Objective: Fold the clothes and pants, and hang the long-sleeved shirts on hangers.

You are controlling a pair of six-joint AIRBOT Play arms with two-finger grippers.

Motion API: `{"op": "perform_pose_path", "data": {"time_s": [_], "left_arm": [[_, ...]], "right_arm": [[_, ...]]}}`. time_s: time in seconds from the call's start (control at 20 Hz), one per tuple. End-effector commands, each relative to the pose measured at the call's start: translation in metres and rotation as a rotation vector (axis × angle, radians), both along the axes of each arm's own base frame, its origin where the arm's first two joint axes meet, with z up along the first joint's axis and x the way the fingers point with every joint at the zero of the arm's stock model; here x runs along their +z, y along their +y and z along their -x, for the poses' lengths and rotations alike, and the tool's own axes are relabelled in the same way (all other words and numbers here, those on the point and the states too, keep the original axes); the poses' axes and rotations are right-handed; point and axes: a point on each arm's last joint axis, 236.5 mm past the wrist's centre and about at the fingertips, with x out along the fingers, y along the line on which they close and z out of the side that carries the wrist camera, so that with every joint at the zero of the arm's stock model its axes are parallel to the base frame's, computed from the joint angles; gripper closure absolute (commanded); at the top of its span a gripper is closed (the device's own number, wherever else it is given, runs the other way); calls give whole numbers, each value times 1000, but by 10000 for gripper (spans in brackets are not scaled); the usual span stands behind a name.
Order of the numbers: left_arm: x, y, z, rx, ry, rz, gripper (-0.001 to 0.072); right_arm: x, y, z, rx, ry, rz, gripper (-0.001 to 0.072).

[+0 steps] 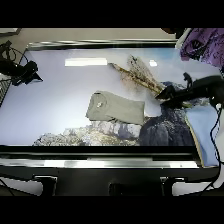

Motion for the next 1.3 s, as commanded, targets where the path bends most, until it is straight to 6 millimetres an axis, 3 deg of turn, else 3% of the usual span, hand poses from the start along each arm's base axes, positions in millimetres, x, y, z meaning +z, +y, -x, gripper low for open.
{"op": "perform_pose_path", "data": {"time_s": [0.0, 0.2, 0.4, 0.5, 0.55, 0.7, 0.75, 0.85, 0.95, 1.1, 1.25], "left_arm": [[0, 0, 0, 1, 0, 0, 692], [0, 0, 0, 1, 1, 0, 692], [-1, 0, -1, 2, -1, 0, 692], [-1, 1, -1, 2, -1, -1, 692], [-1, 1, -1, 2, -1, -1, 692], [-1, 1, -1, 2, -1, -1, 692], [-1, 1, -1, 1, -1, -1, 692], [-1, 1, -1, 1, -1, -1, 692], [-1, 1, -1, 1, -1, -1, 692], [-1, 1, -1, 2, -1, -1, 692], [-1, 1, -1, 2, -1, -1, 692]], "right_arm": [[-46, 16, 16, -60, 25, -134, 177], [-67, 34, 10, -63, 16, -143, 191], [-87, 74, 10, -17, 31, -125, 200], [-90, 90, 10, 6, 22, -110, 270], [-91, 95, 9, 12, 15, -103, 341], [-82, 100, 1, 16, -13, -108, 679], [-70, 98, -8, 14, -51, -102, 680], [-38, 86, -36, -22, -134, -81, 680], [-2, 53, -70, -94, -203, -20, 680], [48, -14, -108, -229, -282, 68, 680], [91, -85, -125, -359, -351, 141, 680]]}}
